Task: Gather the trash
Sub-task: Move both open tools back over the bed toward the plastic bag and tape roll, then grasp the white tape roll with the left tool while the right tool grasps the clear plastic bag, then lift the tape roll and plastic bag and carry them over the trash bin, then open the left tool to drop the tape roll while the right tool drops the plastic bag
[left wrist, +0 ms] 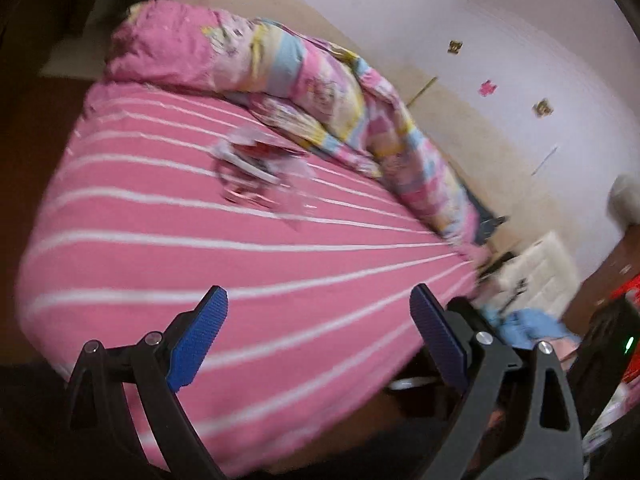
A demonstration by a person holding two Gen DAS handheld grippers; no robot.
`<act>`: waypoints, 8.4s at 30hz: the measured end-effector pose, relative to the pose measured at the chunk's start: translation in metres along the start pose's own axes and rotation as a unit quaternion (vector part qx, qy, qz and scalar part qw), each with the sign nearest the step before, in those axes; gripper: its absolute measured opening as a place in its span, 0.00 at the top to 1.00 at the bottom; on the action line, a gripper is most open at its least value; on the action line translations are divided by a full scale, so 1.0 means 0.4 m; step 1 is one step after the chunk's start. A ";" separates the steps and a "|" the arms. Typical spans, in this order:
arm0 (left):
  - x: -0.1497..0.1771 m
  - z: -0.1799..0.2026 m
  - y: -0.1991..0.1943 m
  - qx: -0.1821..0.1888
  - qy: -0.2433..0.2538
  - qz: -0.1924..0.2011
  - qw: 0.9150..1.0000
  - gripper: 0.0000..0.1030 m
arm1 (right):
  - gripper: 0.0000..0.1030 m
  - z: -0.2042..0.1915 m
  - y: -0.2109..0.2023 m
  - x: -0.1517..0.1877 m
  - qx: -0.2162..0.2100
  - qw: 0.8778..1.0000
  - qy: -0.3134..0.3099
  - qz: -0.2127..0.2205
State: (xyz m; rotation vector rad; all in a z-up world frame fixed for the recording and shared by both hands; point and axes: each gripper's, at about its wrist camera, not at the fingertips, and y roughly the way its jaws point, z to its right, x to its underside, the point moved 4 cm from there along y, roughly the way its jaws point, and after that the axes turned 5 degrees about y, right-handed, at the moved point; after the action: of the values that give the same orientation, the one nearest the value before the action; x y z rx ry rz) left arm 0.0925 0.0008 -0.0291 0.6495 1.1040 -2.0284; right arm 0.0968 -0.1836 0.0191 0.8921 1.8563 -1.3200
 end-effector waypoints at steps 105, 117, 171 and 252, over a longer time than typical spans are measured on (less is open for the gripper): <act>-0.368 -0.256 0.409 -0.060 -0.028 -0.025 0.997 0.89 | 0.75 0.048 0.665 -0.193 0.047 0.995 0.017 -0.086; -0.294 -0.216 0.259 -0.089 0.028 0.005 0.996 0.89 | 0.75 0.066 0.521 -0.173 0.071 0.995 -0.011 -0.064; 0.191 0.603 -0.033 0.164 0.126 -0.095 0.974 0.89 | 0.75 0.593 -0.444 0.142 0.101 0.981 0.159 0.053; 0.828 0.728 0.525 0.145 0.111 -0.525 0.832 0.35 | 0.25 0.965 -0.490 0.656 0.312 0.839 0.405 -0.187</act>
State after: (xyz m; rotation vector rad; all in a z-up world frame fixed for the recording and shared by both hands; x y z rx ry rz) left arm 0.0310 -0.4443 -0.2203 0.4486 1.4962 -3.1712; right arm -0.1532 -0.5646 -0.2014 1.6922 2.3314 -2.0806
